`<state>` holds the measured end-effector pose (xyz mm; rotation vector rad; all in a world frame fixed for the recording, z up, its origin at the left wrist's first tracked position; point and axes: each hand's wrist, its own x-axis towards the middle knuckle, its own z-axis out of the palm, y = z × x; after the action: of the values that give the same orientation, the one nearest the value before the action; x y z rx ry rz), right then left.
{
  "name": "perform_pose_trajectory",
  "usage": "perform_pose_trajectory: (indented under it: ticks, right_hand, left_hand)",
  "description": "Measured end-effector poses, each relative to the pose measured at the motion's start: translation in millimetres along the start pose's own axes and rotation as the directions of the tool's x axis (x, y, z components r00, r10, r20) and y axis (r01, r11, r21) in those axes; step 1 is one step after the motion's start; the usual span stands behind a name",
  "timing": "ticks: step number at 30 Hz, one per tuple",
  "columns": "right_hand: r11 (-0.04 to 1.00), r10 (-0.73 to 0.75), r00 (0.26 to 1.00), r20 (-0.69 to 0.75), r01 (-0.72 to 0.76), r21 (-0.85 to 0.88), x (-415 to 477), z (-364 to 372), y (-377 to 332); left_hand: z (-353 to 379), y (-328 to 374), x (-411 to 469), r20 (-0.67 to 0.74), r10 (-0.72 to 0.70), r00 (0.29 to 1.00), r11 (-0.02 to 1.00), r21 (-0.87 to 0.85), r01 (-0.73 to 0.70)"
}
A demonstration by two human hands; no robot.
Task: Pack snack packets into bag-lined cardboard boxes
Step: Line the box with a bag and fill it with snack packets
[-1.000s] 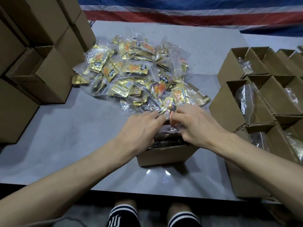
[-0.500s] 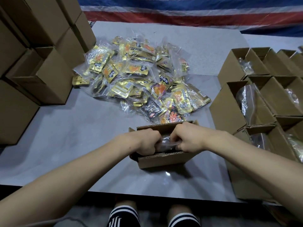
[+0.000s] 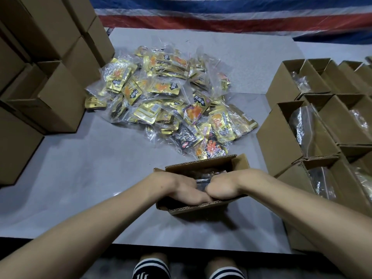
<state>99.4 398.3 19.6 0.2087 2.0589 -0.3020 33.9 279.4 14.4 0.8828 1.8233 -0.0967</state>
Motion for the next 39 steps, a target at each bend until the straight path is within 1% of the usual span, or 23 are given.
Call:
perform_pose_trajectory:
  ticks: [2, 4, 6, 8, 10, 13, 15, 16, 18, 19, 21, 22, 23, 24, 25, 27, 28, 29, 32, 34, 37, 38, 39]
  right_hand:
    - [0.998, 0.0, 1.0, 0.004, 0.001, -0.059, -0.9, -0.5, -0.9]
    - [0.997, -0.019, 1.0, 0.022, 0.02, -0.072, -2.2, -2.0, -1.9]
    - [0.998, -0.04, 0.998, 0.057, 0.042, -0.042, -3.7, -3.2, -2.2]
    - [0.998, -0.056, 0.996, 0.063, 0.054, 0.042, -6.4, -4.5, -1.2]
    - [0.99, -0.068, 0.996, 0.056, 0.061, 0.125, -10.9, -5.4, -1.5]
    - [0.983, -0.057, 0.998, 0.013, 0.054, 0.176, -14.5, -4.5, -2.1]
    - [0.986, -0.045, 0.996, -0.079, 0.057, 0.155, -20.0, -7.2, 0.2]
    - [0.988, -0.058, 0.985, -0.16, 0.079, 0.132, -24.0, -10.1, 2.4]
    - [0.985, -0.11, 0.92, -0.377, 0.15, 0.079, -34.0, -16.8, 7.3]
    - [0.982, -0.125, 0.86, -0.495, 0.18, 0.064, -39.6, -19.7, 9.9]
    - [0.976, -0.121, 0.682, -0.721, 0.213, 0.038, -49.8, -24.4, 14.2]
    - [0.978, -0.121, 0.584, -0.803, 0.211, 0.006, -52.6, -25.2, 17.6]
    - [0.982, -0.139, 0.527, -0.838, 0.186, -0.046, -54.9, -25.7, 21.4]
    - [0.986, -0.157, 0.546, -0.823, 0.14, -0.096, -55.8, -24.8, 25.8]
    - [0.988, -0.155, 0.621, -0.769, 0.097, -0.121, -55.6, -23.4, 29.0]
    - [0.995, -0.083, 0.793, -0.604, 0.034, -0.091, -52.5, -17.5, 31.5]
    - [0.998, -0.053, 0.842, -0.537, 0.021, -0.066, -50.0, -13.1, 33.3]
    - [0.998, -0.044, 0.865, -0.499, 0.017, -0.06, -47.1, -8.7, 35.8]
    - [0.998, -0.054, 0.862, -0.504, 0.041, -0.038, -47.3, -3.7, 44.1]
    - [0.998, -0.05, 0.844, -0.533, 0.065, 0.008, -56.3, -8.3, 50.1]
    - [0.984, 0.001, 0.807, -0.59, 0.105, 0.145, -77.2, -23.3, 64.3]
    - [0.972, 0.034, 0.791, -0.611, 0.116, 0.203, -84.8, -30.2, 70.6]
    - [0.961, 0.07, 0.767, -0.638, 0.121, 0.25, -92.0, -38.8, 77.7]
  left_hand:
    - [6.2, -0.6, -0.7, -0.008, 0.053, 0.999, 0.998, 0.045, -0.053]
    - [9.5, -0.1, -3.2, 0.042, 0.128, 0.991, 0.992, 0.016, -0.129]
    - [8.7, 0.8, -3.8, 0.092, 0.151, 0.984, 0.988, -0.051, -0.147]
    - [7.2, 2.7, -4.7, 0.111, 0.141, 0.984, 0.987, -0.094, -0.131]
    - [9.4, 5.6, -6.0, 0.079, 0.174, 0.982, 0.982, -0.095, -0.166]
    - [19.6, 8.7, -11.7, -0.03, 0.213, 0.977, 0.974, -0.071, -0.215]
    - [24.0, 8.9, -16.4, -0.091, 0.255, 0.963, 0.967, 0.056, -0.25]
    - [25.0, 9.2, -16.5, -0.129, 0.282, 0.951, 0.954, 0.138, -0.265]
    - [24.4, 11.9, -19.3, -0.211, 0.34, 0.916, 0.922, 0.266, -0.281]
    - [23.2, 13.3, -20.7, -0.234, 0.356, 0.905, 0.908, 0.314, -0.276]
    - [22.2, 16.8, -23.8, -0.254, 0.357, 0.899, 0.88, 0.413, -0.233]
    - [22.7, 18.6, -26.0, -0.254, 0.359, 0.898, 0.861, 0.462, -0.213]
    - [23.6, 20.0, -27.9, -0.249, 0.37, 0.895, 0.841, 0.498, -0.209]
    - [24.6, 21.1, -29.7, -0.239, 0.396, 0.887, 0.822, 0.522, -0.227]
    - [25.1, 22.2, -31.7, -0.224, 0.43, 0.874, 0.805, 0.534, -0.259]
    - [25.1, 22.9, -35.7, -0.212, 0.472, 0.856, 0.78, 0.553, -0.294]
    - [23.9, 23.2, -38.1, -0.221, 0.474, 0.852, 0.774, 0.566, -0.284]
    - [22.4, 23.3, -40.6, -0.238, 0.47, 0.85, 0.775, 0.572, -0.268]
    - [14.7, 24.8, -46.8, -0.238, 0.469, 0.85, 0.781, 0.562, -0.274]
    - [3.3, 26.4, -53.5, -0.279, 0.507, 0.816, 0.769, 0.574, -0.281]
    - [-26.3, 26.6, -64.8, -0.417, 0.566, 0.711, 0.755, 0.608, -0.244]
    - [-38.5, 25.8, -67.0, -0.464, 0.597, 0.655, 0.744, 0.626, -0.235]
    - [-50.7, 24.8, -67.5, -0.521, 0.646, 0.558, 0.728, 0.641, -0.243]
